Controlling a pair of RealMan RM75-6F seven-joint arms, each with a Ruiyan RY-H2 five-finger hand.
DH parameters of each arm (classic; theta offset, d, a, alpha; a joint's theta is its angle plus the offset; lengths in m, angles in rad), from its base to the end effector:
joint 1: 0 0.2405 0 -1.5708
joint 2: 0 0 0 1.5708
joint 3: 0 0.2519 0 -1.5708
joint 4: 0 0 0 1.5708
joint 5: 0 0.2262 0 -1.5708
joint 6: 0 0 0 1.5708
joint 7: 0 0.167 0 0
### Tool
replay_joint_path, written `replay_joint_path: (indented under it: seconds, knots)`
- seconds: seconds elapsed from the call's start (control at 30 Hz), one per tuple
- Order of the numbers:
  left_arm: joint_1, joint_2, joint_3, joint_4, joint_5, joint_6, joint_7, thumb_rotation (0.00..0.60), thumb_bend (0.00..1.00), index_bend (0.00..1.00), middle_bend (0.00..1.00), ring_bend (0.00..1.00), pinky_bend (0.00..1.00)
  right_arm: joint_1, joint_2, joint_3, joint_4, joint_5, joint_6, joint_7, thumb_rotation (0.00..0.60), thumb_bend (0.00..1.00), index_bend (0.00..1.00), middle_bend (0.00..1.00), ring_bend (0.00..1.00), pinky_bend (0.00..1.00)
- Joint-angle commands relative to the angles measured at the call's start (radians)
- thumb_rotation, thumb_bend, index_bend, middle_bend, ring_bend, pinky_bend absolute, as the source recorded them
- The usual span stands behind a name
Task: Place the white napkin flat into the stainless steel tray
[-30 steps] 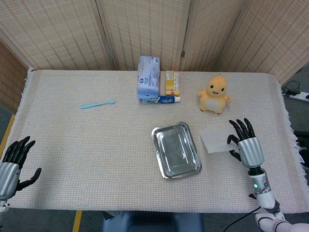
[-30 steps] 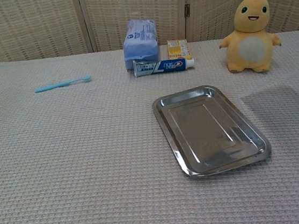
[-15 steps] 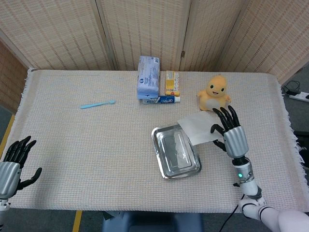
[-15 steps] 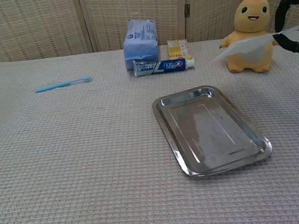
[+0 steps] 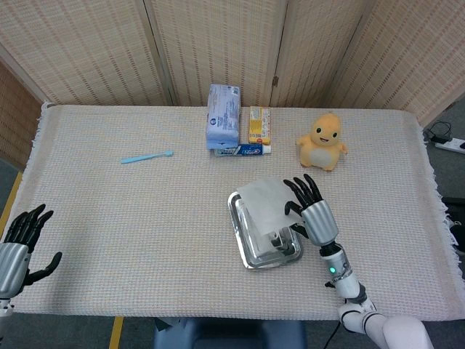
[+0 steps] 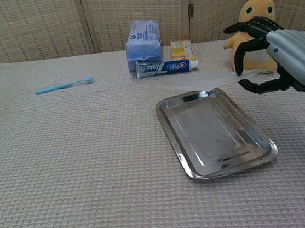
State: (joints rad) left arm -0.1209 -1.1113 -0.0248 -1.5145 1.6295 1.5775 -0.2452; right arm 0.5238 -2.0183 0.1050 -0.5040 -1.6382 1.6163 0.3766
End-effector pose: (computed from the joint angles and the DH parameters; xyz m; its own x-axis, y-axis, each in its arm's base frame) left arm -0.3032 0.2104 0.1554 0.2633 -0.0487 0.9635 0.9468 -0.1787 -0.2678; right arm -0.2165 -0.3302 -0.0367 0.1593 0.2055 0.9656 -0.8337 -0.4959 0.2431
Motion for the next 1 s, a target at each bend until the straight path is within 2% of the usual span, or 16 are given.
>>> replay_joint_path:
  seconds: [0.03, 0.43, 0.8, 1.0]
  knots:
    - [0.001, 0.002, 0.001, -0.002, 0.003, 0.002, -0.003, 0.600, 0.43, 0.00, 0.00, 0.00, 0.00, -0.012, -0.036, -0.033, 0.054, -0.008, -0.032, 0.019, 0.600, 0.46, 0.65, 0.18, 0.11, 0.00]
    - [0.004, 0.002, 0.000, -0.004, 0.007, 0.014, -0.003, 0.600, 0.43, 0.00, 0.00, 0.00, 0.00, -0.046, -0.083, -0.095, 0.142, -0.018, -0.093, 0.047, 0.600, 0.46, 0.65, 0.18, 0.11, 0.00]
    - [0.003, 0.008, 0.006, -0.006, 0.018, 0.015, -0.015, 0.600, 0.43, 0.00, 0.00, 0.00, 0.00, -0.067, -0.101, -0.120, 0.138, -0.028, -0.072, 0.019, 0.600, 0.46, 0.65, 0.17, 0.11, 0.00]
    - [0.008, 0.017, 0.014, -0.014, 0.034, 0.027, -0.023, 0.600, 0.43, 0.00, 0.00, 0.00, 0.00, -0.065, -0.109, -0.129, 0.116, -0.036, -0.068, -0.043, 0.600, 0.46, 0.56, 0.13, 0.13, 0.00]
